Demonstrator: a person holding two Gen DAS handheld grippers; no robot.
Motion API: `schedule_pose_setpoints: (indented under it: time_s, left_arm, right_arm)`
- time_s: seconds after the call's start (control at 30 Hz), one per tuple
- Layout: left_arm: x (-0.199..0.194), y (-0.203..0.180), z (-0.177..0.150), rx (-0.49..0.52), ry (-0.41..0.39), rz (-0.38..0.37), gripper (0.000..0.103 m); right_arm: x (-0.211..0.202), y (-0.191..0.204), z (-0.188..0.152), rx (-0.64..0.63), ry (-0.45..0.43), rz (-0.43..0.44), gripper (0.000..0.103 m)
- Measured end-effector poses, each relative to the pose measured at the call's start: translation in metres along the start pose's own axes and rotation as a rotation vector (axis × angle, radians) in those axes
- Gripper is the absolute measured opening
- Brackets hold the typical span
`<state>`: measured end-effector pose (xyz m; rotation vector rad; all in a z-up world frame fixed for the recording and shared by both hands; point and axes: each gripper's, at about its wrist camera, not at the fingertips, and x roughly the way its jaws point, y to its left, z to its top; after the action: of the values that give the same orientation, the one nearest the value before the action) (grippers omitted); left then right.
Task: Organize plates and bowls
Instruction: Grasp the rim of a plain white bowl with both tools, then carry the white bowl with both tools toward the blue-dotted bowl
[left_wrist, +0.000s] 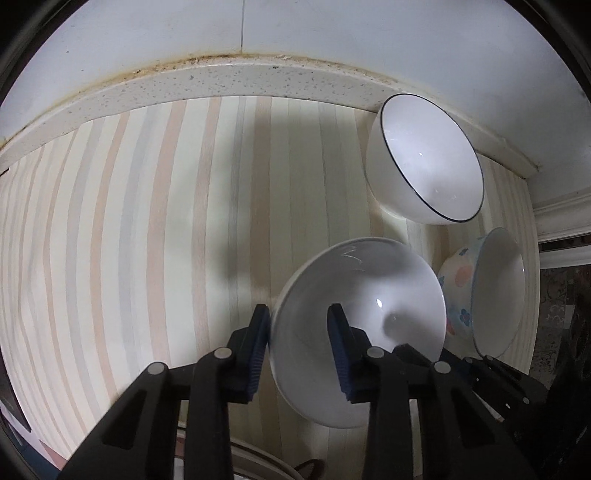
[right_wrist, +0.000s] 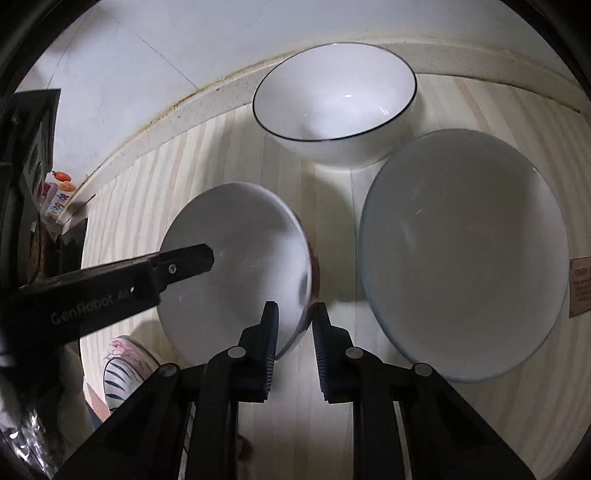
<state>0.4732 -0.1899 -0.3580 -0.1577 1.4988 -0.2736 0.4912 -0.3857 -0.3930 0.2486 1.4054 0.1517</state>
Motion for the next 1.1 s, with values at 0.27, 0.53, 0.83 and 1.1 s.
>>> schedule_pose_setpoints:
  time_s: [0.27,0.53,0.83,1.1]
  left_arm:
    - [-0.036,-0.026,-0.043,0.045,-0.038,-0.005,0.030]
    - [-0.057,-0.056,-0.091,0.088,-0.035,-0.036,0.030]
    - [-0.034,-0.073,-0.122,0.114,0.020,-0.059,0.030]
    - [-0.006,-0.079,-0.138,0.135,0.053,-0.052,0.030]
  right_arm:
    - [-0.033,0.002,-0.020,-0.030,-0.009,0.021,0.020]
    - [-0.075,-0.015,-0.069,-0.038,-0.006,0.013,0.020]
    - [-0.079,-0.041,-0.124,-0.011,0.027,0.007,0.020]
    - [-0.052,-0.059,-0.140,0.018,0.064,0.006,0.020]
